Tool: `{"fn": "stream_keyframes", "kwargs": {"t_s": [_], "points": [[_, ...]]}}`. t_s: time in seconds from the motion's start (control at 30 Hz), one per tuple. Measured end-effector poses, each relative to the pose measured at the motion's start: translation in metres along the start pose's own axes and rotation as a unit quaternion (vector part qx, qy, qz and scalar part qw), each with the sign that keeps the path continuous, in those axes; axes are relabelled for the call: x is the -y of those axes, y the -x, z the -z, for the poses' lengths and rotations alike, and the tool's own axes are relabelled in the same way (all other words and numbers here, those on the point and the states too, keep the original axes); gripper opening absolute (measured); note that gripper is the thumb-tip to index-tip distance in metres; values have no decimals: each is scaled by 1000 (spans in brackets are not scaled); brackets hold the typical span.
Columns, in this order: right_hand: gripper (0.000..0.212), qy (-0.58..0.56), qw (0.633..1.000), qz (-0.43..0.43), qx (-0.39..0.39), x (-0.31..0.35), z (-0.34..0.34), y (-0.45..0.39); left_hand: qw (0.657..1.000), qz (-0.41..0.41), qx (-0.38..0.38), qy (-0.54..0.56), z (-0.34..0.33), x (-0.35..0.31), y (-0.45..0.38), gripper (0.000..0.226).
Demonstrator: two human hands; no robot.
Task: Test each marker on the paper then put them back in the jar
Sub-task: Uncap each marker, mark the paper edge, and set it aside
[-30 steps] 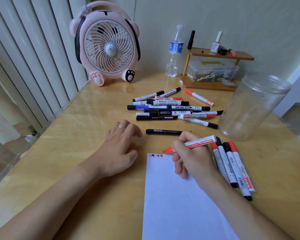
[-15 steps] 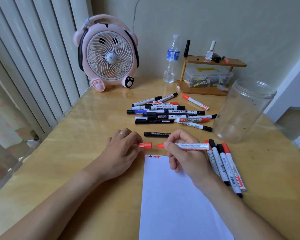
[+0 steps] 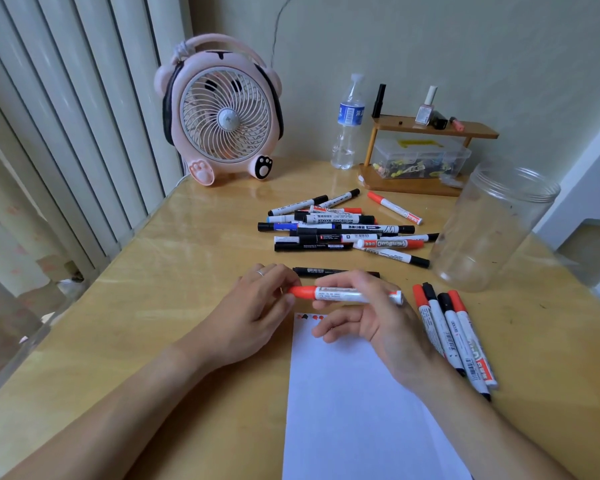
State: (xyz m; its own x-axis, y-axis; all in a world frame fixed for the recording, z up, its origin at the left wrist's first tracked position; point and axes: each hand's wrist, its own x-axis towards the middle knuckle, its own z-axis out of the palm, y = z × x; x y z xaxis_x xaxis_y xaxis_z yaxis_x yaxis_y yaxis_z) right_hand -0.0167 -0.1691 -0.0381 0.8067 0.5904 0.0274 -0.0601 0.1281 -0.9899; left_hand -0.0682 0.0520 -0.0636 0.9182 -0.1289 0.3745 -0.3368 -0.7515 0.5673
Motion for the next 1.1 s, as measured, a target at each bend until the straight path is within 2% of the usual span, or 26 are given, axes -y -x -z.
{"fn": "stream_keyframes", "kwargs": {"t_s": [0.07, 0.2, 0.27, 0.37, 0.43, 0.53, 0.8, 0.97, 1.1], "points": [[53, -36, 999, -12, 1, 0, 3, -2, 1000, 7, -16, 3, 1, 0, -1, 16], [29, 10, 999, -7, -37, 0, 7, -3, 999, -17, 25, 19, -1, -1, 0, 26], [16, 31, 999, -37, -22, 8, 15, -1, 999, -31, 38, 0, -1, 4, -1, 35], [16, 146, 987, -57, 16, 20, 23, 3, 998, -34, 31, -31, -1, 10, -2, 43], [16, 255, 967, -22, 6, 19, 21, 3, 998, -31, 43, -46, -5, 9, -2, 43], [18, 316, 948, 23, -9, 8, 13, 2, 998, -30, 44, -45, -12, 9, 0, 42], [5, 309, 950, 25, -43, 5, 6, 3, 997, -38, 8, -63, -16, 8, 0, 42], [4, 272, 962, 11, -37, 6, 3, 3, 996, -50, -8, -77, -16, 7, 0, 48], [6, 274, 962, -3, -10, 12, 8, 3, 988, -67, -9, -135, -13, 4, -1, 49]]}}
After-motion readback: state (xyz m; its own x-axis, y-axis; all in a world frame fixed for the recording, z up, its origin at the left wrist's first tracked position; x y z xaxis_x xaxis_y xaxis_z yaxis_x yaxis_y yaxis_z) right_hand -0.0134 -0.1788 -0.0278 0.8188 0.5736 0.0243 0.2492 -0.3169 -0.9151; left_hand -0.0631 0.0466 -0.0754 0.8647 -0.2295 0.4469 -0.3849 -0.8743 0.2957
